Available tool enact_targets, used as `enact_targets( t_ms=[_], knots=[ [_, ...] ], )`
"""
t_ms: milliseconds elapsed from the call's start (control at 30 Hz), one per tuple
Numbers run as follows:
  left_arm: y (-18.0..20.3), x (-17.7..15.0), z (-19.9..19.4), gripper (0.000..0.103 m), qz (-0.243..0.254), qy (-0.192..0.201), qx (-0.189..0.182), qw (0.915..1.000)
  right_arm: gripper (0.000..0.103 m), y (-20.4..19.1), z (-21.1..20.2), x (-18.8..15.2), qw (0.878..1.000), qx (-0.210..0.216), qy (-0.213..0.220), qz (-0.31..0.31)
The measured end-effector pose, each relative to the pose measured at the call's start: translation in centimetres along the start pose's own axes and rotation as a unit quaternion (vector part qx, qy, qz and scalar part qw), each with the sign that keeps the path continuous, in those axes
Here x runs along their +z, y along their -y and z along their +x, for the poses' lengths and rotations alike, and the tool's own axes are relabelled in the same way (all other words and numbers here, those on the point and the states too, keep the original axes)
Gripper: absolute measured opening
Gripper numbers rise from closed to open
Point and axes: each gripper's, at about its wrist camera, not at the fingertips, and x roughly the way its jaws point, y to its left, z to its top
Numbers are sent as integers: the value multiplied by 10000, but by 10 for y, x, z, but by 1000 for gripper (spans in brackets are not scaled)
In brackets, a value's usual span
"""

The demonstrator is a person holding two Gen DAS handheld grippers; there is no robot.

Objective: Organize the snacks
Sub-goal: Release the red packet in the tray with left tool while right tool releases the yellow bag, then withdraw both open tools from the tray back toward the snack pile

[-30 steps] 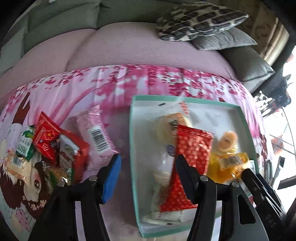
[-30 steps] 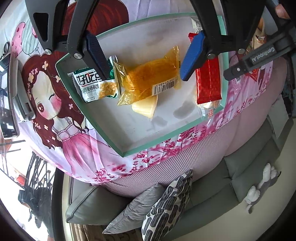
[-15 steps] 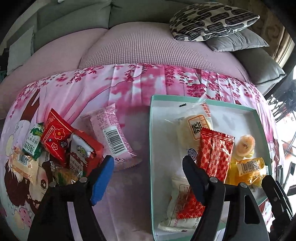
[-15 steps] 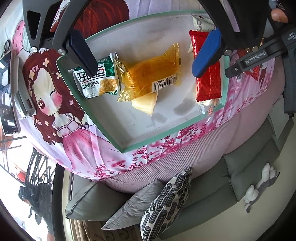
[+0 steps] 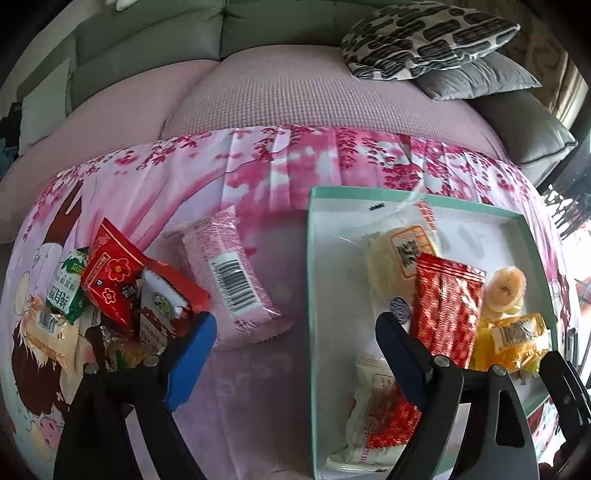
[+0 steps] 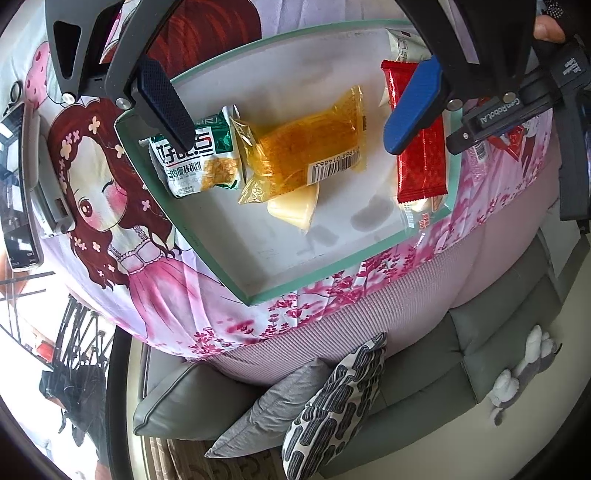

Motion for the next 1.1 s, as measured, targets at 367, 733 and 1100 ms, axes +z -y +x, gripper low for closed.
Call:
enact_targets(
  t_ms=[367,733,1100],
  knots=[
    [31,-9,-3,88,535,48,-260,9982,103,-1,1,-1,10000,16,-11,-26],
    [21,-1,-13,88,304,158,-326,9989,103,-4,3,-2,9999,-15,-65,-122],
    [-10,3,-27,100,-131,457,-644,9968,103,-16,8,-5,9993,-39,-137,-336]
  ],
)
